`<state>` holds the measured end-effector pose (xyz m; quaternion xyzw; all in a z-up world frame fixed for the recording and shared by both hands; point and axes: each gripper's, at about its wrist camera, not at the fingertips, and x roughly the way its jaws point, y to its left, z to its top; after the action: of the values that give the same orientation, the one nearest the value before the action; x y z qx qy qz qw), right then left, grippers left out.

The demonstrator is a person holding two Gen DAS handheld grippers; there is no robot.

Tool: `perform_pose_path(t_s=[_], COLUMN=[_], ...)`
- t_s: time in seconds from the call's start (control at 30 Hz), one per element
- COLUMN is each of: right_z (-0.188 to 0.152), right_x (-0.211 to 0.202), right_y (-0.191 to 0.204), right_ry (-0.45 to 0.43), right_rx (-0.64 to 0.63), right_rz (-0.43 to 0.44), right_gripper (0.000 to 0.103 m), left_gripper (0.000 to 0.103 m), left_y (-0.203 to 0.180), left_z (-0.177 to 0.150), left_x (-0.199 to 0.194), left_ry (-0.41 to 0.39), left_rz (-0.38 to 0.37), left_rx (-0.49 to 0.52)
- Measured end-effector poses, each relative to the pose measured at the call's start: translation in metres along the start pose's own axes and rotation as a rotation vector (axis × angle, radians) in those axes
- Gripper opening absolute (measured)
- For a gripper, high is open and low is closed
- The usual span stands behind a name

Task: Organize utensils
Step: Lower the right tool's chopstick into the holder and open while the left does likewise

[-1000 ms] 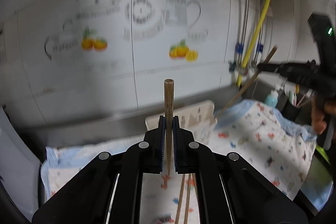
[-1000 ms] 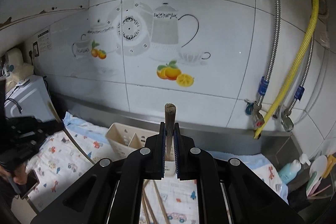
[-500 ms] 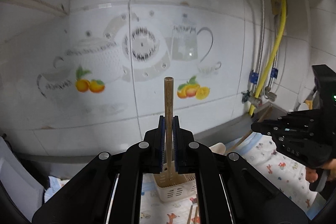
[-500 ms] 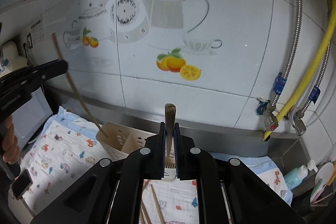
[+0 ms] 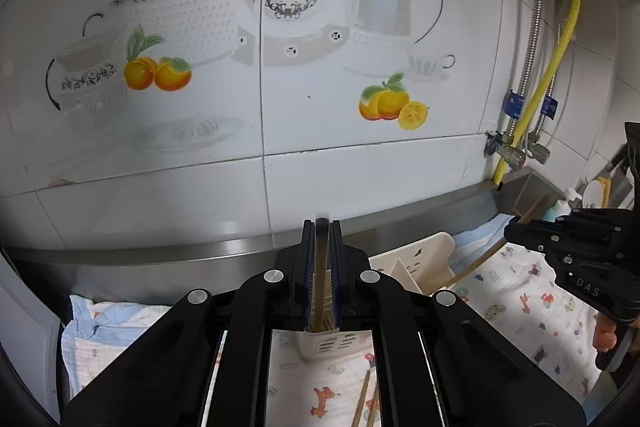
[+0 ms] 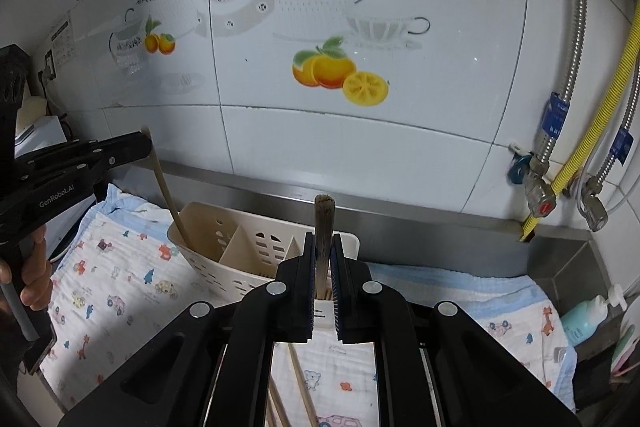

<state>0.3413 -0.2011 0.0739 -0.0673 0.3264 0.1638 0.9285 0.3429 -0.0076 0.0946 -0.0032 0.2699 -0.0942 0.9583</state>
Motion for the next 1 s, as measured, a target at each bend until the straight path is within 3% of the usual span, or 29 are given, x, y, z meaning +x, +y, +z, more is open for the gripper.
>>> perform_pose_path(t_s=[0.07,0.2,0.3,0.43,0.67,1.0], right_z=[0.0,0.002,0.001,-0.007,-0.051,-0.132], right_x=[-0.002,-0.013,-0.028,-0.049,-0.075,-0.088], right_y=[-0.001,-0.003,-0.003,-0.001,0.006,0.011], right_ry=[-0.004,-0.026,-0.048,-0.075,-0.074,-0.024], right_rx=[0.002,0.005,0.003,0.002,0.005,0.041], right_rz=[-0.002,-0.015,-0.024,-0.029,-0.003,0.016], right_gripper=[0.008,0.023,0.028,0.033,0.038,0.038], left_gripper=[0.009,0.009,0.011,0.039,0.043,0.044], left_y=[0.001,0.002,0.004,0.003,0.003,-0.001], left_z=[0.0,0.001,0.002,-0.006,-0.038,-0.111], left_x=[-0.002,-0.013,-0.024,-0.047,-0.081,-0.112], left_ry=[-0.003,-0.014,-0.023,-0.047,-0.056,-0.033], left_rz=[0.003,0.004,0.002,0.019,0.012,-0.015], left_rx=[-0.003,-0.007,-0.014,-0.018,-0.022,-0.04])
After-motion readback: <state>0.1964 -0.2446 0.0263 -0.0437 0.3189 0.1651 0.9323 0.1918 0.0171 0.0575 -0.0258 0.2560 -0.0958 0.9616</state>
